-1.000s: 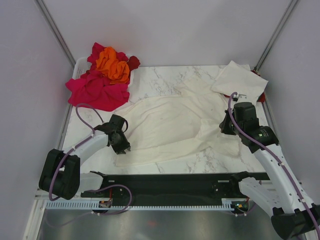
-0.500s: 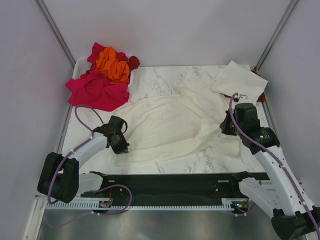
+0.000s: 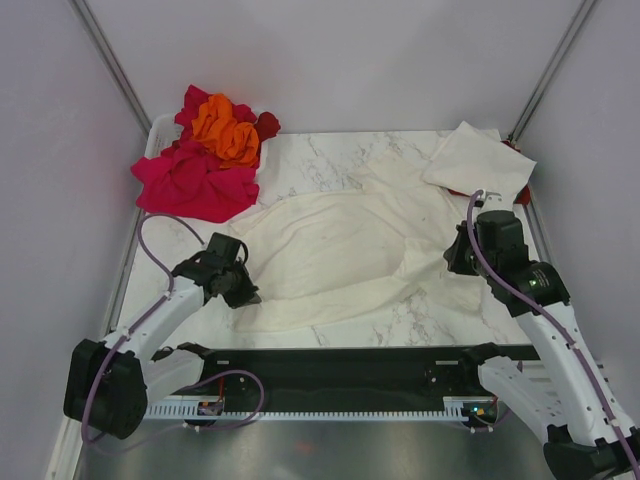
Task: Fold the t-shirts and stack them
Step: Fold the tshirt
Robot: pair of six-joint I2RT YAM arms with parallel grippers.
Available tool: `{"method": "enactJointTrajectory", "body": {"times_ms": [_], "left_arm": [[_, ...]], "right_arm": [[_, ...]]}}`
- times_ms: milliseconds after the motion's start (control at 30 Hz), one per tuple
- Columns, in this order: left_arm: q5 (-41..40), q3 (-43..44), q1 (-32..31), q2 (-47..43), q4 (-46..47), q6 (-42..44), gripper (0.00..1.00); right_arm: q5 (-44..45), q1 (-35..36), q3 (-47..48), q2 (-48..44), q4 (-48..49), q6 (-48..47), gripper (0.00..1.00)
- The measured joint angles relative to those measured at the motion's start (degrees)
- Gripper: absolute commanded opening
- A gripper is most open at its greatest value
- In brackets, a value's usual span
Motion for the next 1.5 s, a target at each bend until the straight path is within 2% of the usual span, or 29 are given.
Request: {"method": "enactJointTrajectory", "body": {"times_ms": [200, 433, 1033, 1067, 1133, 1167, 1200, 1267, 1300, 1333, 1367, 1500], "left_arm": [[-0.1, 3.3, 0.0, -2.4, -4.6, 0.1, 0.02], [-2.5, 9.2, 0.0, -2.4, -7.9, 2.1, 0.02], [-11.6, 16.8, 0.8, 12.0, -9.6, 8.2, 0.04], [-11.8, 16.9, 1.0, 13.0, -9.3, 8.7, 0.06], [-11.8, 17.0, 1.3, 15.3, -8.2, 9.5, 0.16], [-11.8, 17.3, 1.6, 16.7, -8.0, 9.9, 0.23], [-11.7, 17.5, 1.8, 17.8, -7.7, 10.3, 0.45], [-11.5, 18.1, 2.3, 19.8, -7.0, 11.6, 0.65], [-11.3, 18.1, 2.4, 20.0, -6.7, 12.0, 0.76], [-11.2, 18.2, 2.6, 19.8, -6.7, 12.1, 0.79], [-11.2, 18.2, 2.6, 19.1, -6.5, 12.4, 0.8], [-10.5, 17.7, 2.6, 13.6, -6.0, 12.5, 0.77]], "right_arm": [[1.4, 0.0, 2.5, 0.6, -2.0, -0.5, 0.0], [6.9, 0.0, 10.2, 7.5, -0.8, -2.1, 0.0], [10.4, 0.0, 13.7, 32.3, 8.3, -2.4, 0.01], [11.0, 0.0, 13.7, 33.4, 8.6, -2.5, 0.03], [12.5, 0.0, 13.8, 35.7, 9.2, -2.6, 0.13], [13.4, -0.1, 14.2, 37.4, 9.6, -2.7, 0.37], [14.0, -0.2, 14.6, 38.9, 9.9, -2.4, 0.54], [15.9, -0.6, 16.8, 43.7, 10.3, -2.6, 0.77], [16.9, -0.9, 18.2, 46.0, 10.3, -2.7, 0.81], [17.8, -1.2, 20.0, 48.7, 10.0, -2.8, 0.85], [18.8, -1.5, 21.5, 50.9, 10.0, -2.8, 0.94], [21.5, -2.0, 21.4, 51.5, 10.1, -1.6, 0.98]]}}
